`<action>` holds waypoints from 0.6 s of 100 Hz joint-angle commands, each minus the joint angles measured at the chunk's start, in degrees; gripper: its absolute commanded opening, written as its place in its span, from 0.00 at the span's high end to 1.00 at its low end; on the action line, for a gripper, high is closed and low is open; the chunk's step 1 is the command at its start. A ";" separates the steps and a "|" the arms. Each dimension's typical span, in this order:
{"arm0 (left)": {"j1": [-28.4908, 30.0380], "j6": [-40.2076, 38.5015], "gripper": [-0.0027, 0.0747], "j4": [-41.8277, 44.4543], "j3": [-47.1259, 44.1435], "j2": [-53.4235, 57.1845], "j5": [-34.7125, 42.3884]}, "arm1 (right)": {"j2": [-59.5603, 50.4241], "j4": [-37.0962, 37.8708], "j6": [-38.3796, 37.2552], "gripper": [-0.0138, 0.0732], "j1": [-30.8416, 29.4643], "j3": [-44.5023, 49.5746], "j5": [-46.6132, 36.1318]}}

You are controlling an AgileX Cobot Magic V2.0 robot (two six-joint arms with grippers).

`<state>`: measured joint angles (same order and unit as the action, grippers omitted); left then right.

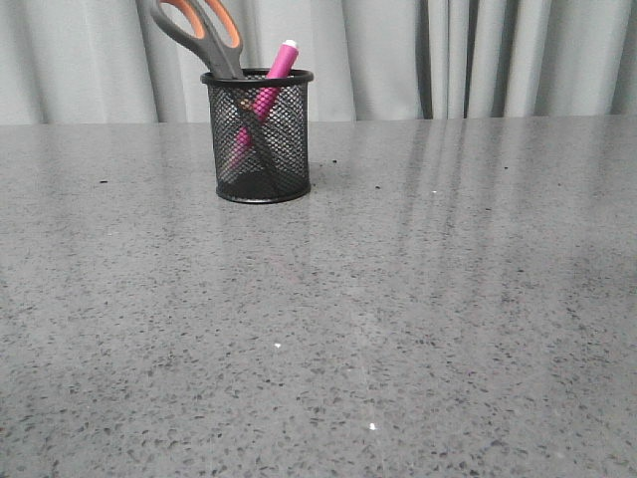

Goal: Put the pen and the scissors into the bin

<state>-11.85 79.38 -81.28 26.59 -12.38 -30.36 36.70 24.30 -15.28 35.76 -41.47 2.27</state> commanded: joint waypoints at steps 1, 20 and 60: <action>-0.04 -0.70 0.99 -2.75 1.08 -0.63 1.13 | -7.98 0.87 -0.12 0.92 0.13 1.74 8.52; -0.04 -0.70 0.99 -2.75 1.03 -0.63 1.13 | -22.62 3.59 -0.12 0.92 0.13 7.82 19.91; -0.04 -0.70 0.99 -2.75 1.03 -0.63 1.13 | -29.69 3.25 -0.12 0.92 0.13 9.01 24.62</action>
<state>-11.85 79.18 -81.28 26.08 -12.38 -30.24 6.22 26.01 -15.28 35.85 -31.26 30.47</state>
